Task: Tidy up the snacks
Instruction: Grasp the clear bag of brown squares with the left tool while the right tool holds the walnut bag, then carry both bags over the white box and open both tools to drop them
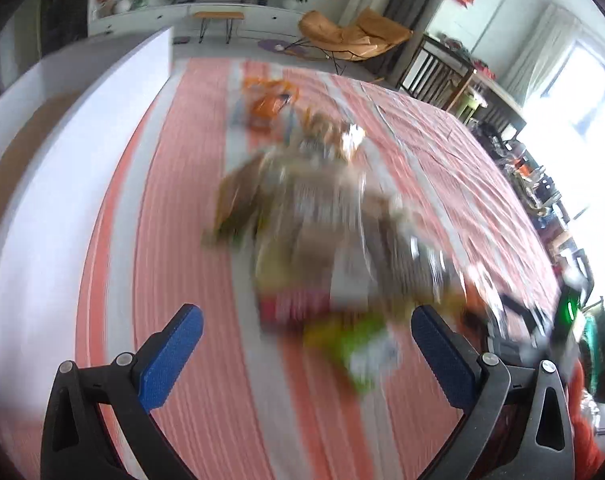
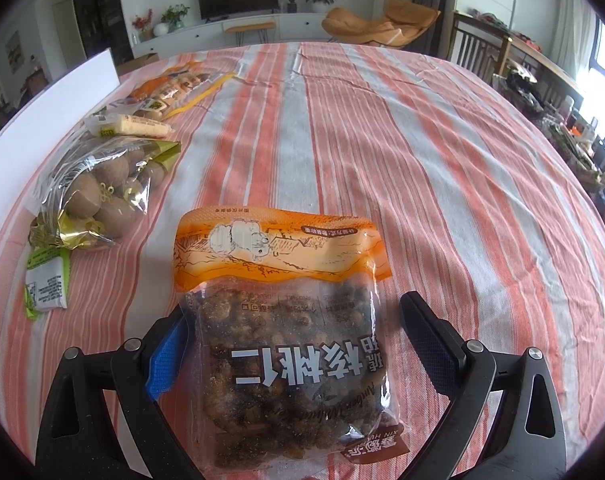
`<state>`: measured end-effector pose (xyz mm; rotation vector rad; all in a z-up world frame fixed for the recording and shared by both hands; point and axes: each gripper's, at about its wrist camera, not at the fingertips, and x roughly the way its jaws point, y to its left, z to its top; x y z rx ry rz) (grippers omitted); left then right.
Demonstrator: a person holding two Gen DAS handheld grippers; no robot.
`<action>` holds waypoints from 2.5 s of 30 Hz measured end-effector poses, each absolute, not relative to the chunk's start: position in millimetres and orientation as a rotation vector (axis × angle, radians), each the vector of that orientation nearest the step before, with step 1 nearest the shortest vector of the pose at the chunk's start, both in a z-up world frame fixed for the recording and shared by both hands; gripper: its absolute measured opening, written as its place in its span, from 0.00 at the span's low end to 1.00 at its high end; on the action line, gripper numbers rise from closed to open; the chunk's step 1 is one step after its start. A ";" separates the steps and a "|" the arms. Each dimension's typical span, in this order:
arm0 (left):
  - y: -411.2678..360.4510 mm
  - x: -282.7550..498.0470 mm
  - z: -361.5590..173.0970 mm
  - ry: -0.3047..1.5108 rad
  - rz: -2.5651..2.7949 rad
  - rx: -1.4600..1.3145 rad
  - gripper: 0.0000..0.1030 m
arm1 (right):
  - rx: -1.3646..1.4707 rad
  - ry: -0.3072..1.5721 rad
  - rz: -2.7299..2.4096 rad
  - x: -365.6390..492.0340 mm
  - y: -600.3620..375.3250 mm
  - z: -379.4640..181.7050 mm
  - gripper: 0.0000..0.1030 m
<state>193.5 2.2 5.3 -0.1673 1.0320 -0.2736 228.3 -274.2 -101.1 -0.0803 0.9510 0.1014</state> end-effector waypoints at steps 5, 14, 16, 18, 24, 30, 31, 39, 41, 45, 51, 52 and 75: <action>-46.4 264.4 -11.3 1.104 -0.229 0.060 0.99 | -0.087 0.952 0.104 228.7 -274.1 -101.2 0.96; -44.6 233.0 -12.9 1.100 -0.297 0.118 0.45 | -0.067 1.035 0.158 231.9 -278.6 -94.7 0.96; -26.6 215.4 -3.3 1.079 -0.314 0.046 0.45 | 0.072 1.108 0.226 243.6 -288.7 -86.9 0.96; -9.2 202.6 4.4 1.053 -0.310 0.001 0.45 | 0.215 1.141 0.301 255.2 -297.5 -78.5 0.96; 38.9 159.1 0.4 1.012 -0.255 -0.095 0.45 | 0.250 1.321 0.351 300.3 -284.9 -75.0 0.95; 56.2 122.8 -25.8 1.033 -0.258 -0.183 0.45 | -0.049 1.298 0.278 307.7 -256.3 -73.9 0.94; 56.0 118.5 -27.6 1.033 -0.264 -0.190 0.45 | -0.021 1.303 0.303 306.2 -254.8 -72.7 0.94; 52.9 103.3 -30.0 1.005 -0.276 -0.193 0.45 | -0.043 1.321 0.244 305.3 -264.6 -61.7 0.94; 52.0 101.7 -32.1 1.004 -0.280 -0.201 0.45 | -0.060 1.365 0.225 306.3 -265.4 -67.4 0.95; 51.3 99.2 -32.8 1.000 -0.288 -0.212 0.45 | -0.146 1.486 0.229 300.6 -257.3 -101.4 0.97; 53.4 87.0 -20.3 0.971 -0.314 -0.228 0.45 | -0.139 1.401 0.260 290.7 -254.7 -86.7 0.67; 55.1 85.5 -17.5 0.964 -0.320 -0.242 0.45 | -0.099 1.401 0.266 290.4 -260.8 -82.4 0.67; 278.7 138.7 82.0 0.774 0.161 -0.363 0.85 | 0.201 1.110 0.984 306.1 73.2 74.2 0.83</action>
